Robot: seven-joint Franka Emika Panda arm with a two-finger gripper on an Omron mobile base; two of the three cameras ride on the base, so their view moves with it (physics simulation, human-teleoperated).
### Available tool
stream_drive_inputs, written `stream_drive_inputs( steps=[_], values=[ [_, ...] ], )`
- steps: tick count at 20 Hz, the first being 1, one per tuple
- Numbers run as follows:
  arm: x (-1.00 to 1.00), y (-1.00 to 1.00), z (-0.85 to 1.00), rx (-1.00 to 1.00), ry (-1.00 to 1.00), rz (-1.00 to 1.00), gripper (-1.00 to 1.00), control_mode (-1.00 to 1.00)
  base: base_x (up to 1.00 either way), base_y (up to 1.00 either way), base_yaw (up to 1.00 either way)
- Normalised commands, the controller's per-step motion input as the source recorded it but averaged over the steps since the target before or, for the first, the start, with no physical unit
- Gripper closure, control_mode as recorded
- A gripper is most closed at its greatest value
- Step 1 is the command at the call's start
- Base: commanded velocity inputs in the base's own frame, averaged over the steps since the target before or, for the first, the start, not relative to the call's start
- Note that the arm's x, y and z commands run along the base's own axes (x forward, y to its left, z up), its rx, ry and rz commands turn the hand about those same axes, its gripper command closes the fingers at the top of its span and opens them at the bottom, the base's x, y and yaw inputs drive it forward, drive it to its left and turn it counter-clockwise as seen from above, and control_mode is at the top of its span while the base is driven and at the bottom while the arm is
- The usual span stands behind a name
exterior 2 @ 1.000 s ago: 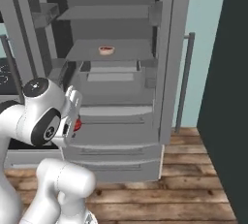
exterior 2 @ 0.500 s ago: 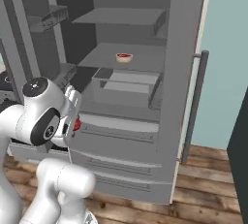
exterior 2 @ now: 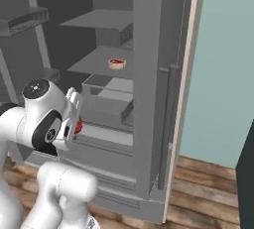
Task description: Place the steak on the counter behind the older steak on the same shelf of the fridge to maintain FIFO order. Close the fridge door when finished.
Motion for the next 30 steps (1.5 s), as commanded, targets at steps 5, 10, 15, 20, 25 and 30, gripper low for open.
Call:
stream_drive_inputs(
  steps=[5, 10, 15, 20, 25, 30],
  values=[
    [0.00, 0.00, 0.00, 0.00, 0.00, 0.00, 1.00, 1.00, 0.67, -0.02, -0.01],
    [0.00, 0.00, 0.00, 0.00, 0.00, 0.00, 1.00, 1.00, 0.50, 0.04, -0.11],
    [0.00, 0.00, 0.00, 0.00, 0.00, 0.00, 1.00, 1.00, 0.16, 0.11, -0.13],
    [0.00, 0.00, 0.00, 0.00, 0.00, 0.00, 1.00, 1.00, 0.15, 0.43, -0.14],
    [0.00, 0.00, 0.00, 0.00, 0.00, 0.00, 1.00, 1.00, 0.44, 0.35, -0.09],
    [0.00, 0.00, 0.00, 0.00, 0.00, 0.00, 1.00, 1.00, 0.59, 0.06, -0.01]
  ],
)
